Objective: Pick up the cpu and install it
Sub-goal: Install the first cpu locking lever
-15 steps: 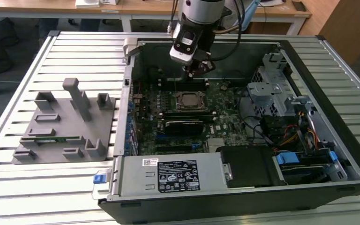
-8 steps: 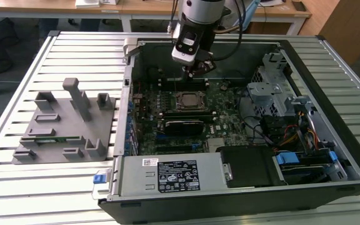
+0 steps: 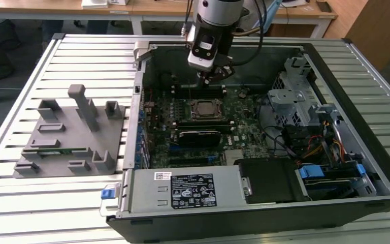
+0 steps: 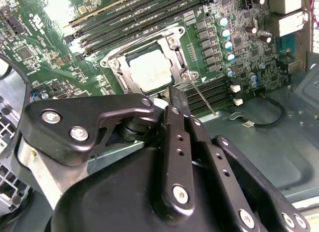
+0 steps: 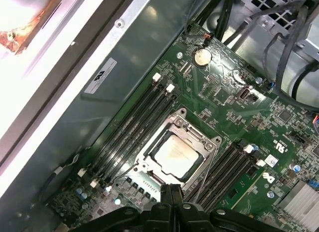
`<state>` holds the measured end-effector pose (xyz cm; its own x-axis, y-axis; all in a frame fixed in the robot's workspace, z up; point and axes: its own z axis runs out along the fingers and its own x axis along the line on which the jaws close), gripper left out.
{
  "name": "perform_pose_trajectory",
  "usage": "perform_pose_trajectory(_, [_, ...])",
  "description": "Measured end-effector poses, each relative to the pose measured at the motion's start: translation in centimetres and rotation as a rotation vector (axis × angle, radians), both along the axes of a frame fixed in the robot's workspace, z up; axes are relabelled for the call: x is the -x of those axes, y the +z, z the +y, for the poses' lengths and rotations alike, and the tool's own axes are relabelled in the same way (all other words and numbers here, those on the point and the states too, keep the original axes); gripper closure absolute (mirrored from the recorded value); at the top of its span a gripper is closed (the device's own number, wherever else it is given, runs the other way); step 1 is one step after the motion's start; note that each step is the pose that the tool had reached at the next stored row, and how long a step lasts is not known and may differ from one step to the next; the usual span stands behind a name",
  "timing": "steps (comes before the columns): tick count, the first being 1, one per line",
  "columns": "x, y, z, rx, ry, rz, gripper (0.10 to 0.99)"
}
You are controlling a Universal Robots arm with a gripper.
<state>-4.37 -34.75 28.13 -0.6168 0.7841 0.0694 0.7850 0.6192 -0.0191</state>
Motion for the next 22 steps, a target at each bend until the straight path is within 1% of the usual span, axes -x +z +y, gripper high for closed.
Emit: perform_pose_trajectory(22, [0.0, 0.0, 0.0, 0.0, 0.115, 0.0, 0.98])
